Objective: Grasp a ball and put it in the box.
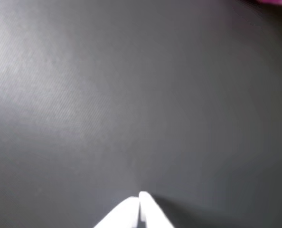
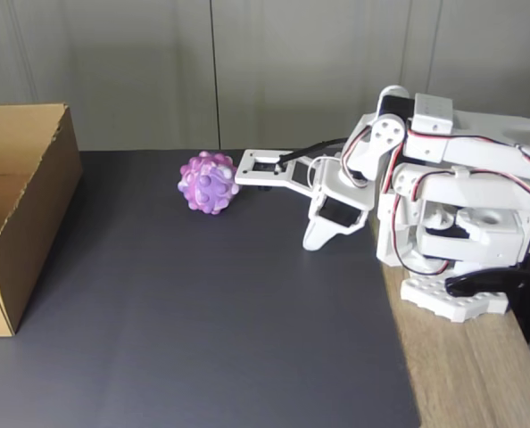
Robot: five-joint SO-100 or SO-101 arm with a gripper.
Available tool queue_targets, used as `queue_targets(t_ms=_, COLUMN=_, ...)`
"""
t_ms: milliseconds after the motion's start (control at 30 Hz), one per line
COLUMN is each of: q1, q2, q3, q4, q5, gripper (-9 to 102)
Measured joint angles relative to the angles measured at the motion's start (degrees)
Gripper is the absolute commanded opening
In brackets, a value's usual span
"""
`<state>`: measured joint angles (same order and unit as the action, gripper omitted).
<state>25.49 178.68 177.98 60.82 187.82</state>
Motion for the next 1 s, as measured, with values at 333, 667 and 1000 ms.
queue_targets(t_ms=333, q1=0.1, q2=-7.0, q3=-13.4, q4=-1.0, q5=2.1, gripper=0)
queue_targets(t_ms=667, q1=4.5, q2=-35.4, q3=-37.6, q4=-11.3, q5=3.8, gripper=0)
queue_targets(t_ms=1000, q1=10.8, q2=-49.4, q3=-51.7, q4=-14.4, q5=5.4, gripper=4)
